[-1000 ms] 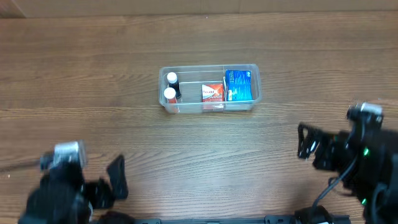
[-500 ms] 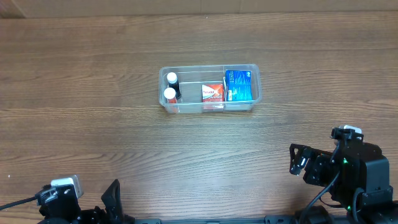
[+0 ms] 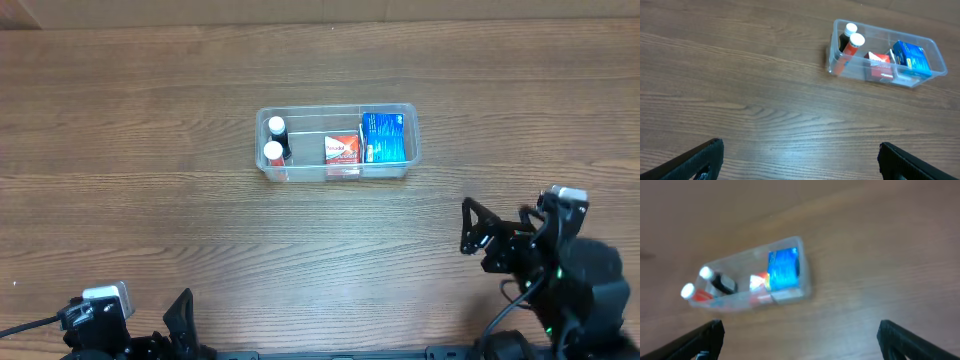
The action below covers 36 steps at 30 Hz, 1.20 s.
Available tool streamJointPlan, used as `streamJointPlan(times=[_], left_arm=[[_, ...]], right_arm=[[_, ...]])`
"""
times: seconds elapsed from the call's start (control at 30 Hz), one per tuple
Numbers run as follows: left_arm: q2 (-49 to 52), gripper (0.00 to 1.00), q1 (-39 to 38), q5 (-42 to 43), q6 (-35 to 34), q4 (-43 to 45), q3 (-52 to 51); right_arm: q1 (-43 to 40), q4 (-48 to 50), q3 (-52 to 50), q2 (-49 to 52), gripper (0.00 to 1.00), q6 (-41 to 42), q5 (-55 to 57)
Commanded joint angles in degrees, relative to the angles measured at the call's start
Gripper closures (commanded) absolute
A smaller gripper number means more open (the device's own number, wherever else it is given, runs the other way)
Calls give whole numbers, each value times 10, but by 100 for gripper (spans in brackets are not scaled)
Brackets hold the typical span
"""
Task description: Pack container
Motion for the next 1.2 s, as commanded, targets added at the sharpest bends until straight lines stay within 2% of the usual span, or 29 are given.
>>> streamJointPlan(times=[0.0,0.07,0.33,0.43,0.5,0.67,0.83,0.93,1.17], left_arm=[[-2,0,-2,-7,-8,1,-3],[-2,0,-2,-7,-8,1,-3],[-2,0,-2,-7,-8,1,-3],[-2,0,-2,-7,-8,1,-3],[-2,0,-2,-7,-8,1,-3],[-2,0,-2,-7,-8,1,-3],[-2,0,-2,-7,-8,1,-3],[-2,0,-2,-7,-8,1,-3],[-2,0,-2,-7,-8,1,-3]], right_arm=[[2,113,-115,-95,0,-63,-39],[2,211,-194,-156,0,-73,-42],[2,527,-426,-286,0,-101,-43],[3,588,-476,-284,0,-112,-43],[2,580,-490,-284,0,-122,-43],[2,463,-490,-284,0,-145,-33],[2,466,-490,-284,0,-147,-4],[2,466,-490,-284,0,-203,0],[3,465,-490,-284,0,-205,-12]])
